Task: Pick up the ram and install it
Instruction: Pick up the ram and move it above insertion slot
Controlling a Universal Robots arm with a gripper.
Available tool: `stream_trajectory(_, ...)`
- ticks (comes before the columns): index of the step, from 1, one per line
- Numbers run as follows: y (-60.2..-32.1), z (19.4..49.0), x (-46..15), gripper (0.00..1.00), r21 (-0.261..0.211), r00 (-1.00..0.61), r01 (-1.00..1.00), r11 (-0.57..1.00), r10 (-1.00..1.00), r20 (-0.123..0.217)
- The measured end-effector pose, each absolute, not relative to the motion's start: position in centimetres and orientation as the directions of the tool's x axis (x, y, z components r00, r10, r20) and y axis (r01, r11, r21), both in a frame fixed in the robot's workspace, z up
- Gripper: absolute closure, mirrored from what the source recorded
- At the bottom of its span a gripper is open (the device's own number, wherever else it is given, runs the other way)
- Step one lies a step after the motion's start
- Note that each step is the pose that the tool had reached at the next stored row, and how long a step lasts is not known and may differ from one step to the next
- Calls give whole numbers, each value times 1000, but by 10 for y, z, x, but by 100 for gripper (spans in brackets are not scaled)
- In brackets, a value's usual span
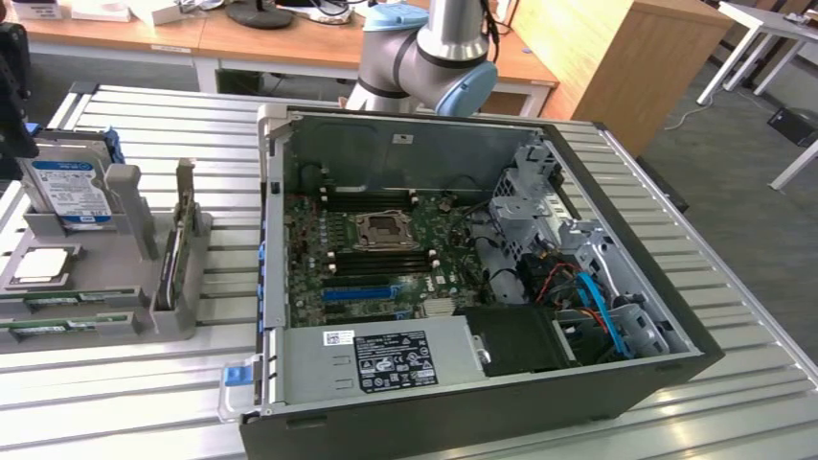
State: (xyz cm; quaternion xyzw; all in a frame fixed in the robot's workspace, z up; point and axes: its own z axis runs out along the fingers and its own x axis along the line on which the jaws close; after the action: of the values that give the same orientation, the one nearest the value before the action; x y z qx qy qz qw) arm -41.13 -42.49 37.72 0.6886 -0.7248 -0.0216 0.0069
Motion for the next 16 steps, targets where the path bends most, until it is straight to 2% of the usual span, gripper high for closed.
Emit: stream_trajectory(16,-425,348,-411,64,41,-52,-998,51,-998,-20)
